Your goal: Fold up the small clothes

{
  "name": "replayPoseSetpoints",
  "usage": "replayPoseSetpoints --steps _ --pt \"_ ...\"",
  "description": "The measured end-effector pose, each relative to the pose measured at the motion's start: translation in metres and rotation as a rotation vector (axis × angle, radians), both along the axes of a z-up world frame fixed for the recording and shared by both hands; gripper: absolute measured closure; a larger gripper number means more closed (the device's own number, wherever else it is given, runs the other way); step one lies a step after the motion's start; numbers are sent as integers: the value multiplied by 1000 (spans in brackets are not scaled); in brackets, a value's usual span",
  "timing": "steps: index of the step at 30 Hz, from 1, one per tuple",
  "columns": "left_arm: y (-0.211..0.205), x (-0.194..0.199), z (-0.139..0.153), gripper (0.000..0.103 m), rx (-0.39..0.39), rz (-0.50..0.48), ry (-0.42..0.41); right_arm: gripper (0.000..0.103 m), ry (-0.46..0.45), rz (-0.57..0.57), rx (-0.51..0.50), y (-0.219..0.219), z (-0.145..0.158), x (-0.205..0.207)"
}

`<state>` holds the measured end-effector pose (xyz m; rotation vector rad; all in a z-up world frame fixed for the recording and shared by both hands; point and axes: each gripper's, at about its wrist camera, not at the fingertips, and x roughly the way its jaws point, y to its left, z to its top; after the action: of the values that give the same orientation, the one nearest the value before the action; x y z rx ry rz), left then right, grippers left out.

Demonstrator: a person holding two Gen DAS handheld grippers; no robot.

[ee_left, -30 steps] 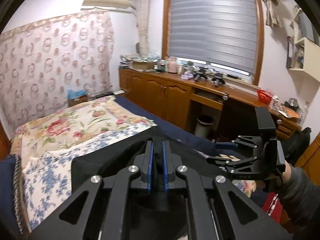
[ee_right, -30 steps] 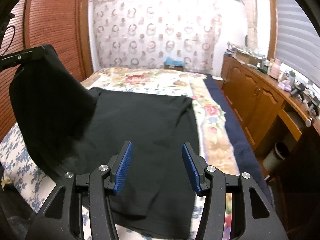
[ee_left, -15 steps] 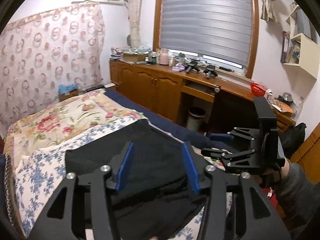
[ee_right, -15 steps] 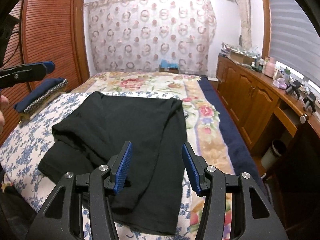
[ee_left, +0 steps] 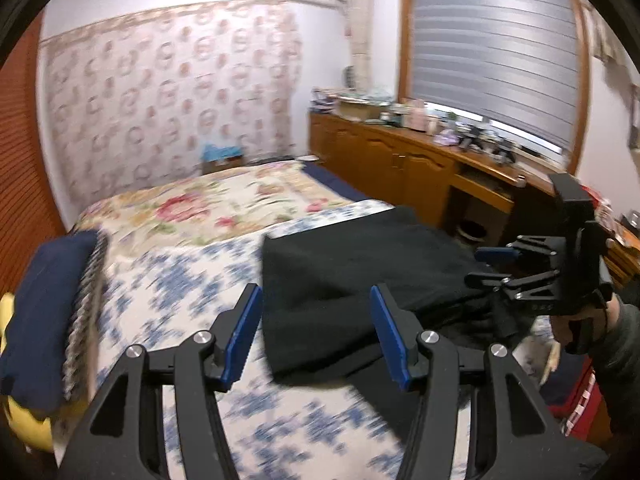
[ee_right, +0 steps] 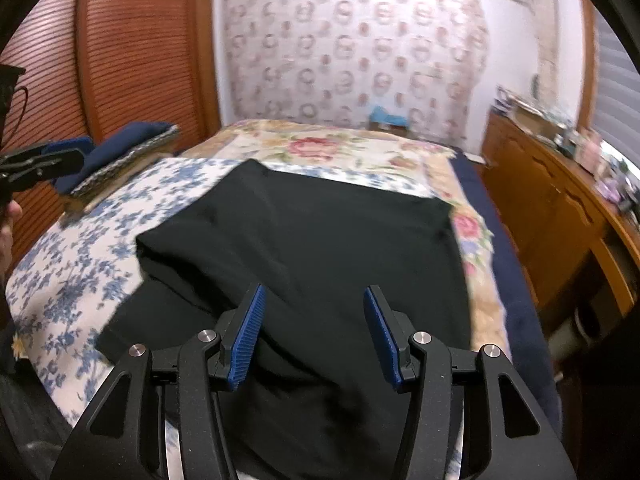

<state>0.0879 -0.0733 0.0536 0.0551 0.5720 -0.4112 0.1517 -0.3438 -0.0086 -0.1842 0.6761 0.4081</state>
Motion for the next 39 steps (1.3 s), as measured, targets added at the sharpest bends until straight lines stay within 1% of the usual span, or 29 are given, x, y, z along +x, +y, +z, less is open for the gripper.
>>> replayPoseSetpoints --steps 3,5,7,12,17,22,24,25,27,28,29,30,31,32,33,34,35,37,39 --pt "28 -2 -10 48 -16 62 14 50 3 62 0 28 0 11" --pt "42 -3 -16 48 -19 90 21 46 14 111 5 48 -1 17" --pt "55 -5 -22 48 -19 125 28 45 20 168 0 75 -2 25" --pt "83 -7 -32 48 -30 173 36 44 60 286 -42 133 -13 37" --pt "96 -10 -38 48 -46 190 42 44 139 392 -85 184 -33 47" --pt "98 -11 -44 48 -57 183 53 44 225 438 -132 210 -54 55" --pt "97 -12 -46 48 -60 180 57 44 239 443 -165 215 -61 57" --pt "98 -12 -47 48 -62 178 57 44 229 437 -180 214 -63 57" --pt "98 -12 -48 48 -65 173 59 44 229 435 -167 212 -64 58" --pt "97 -12 -48 48 -66 171 60 52 223 431 -169 211 -63 59" --pt "96 -13 -47 48 -65 168 60 64 212 425 -172 210 -63 59" --pt "94 -14 -48 48 -63 164 60 73 206 428 -169 209 -62 59" --pt "93 -14 -48 48 -59 159 59 95 196 424 -176 207 -61 60" --pt "92 -15 -47 48 -57 156 59 96 194 412 -173 203 -59 63" --pt "91 -15 -47 48 -58 153 60 96 202 407 -144 197 -54 66" --pt "89 -15 -47 48 -62 145 60 97 186 394 -131 193 -49 68" --pt "87 -16 -47 48 -63 141 61 97 147 360 -117 182 -37 71" --pt "82 -16 -47 48 -61 128 64 97 108 316 -81 163 -16 78" --pt "79 -17 -47 48 -59 120 63 97 49 252 -67 137 10 86"
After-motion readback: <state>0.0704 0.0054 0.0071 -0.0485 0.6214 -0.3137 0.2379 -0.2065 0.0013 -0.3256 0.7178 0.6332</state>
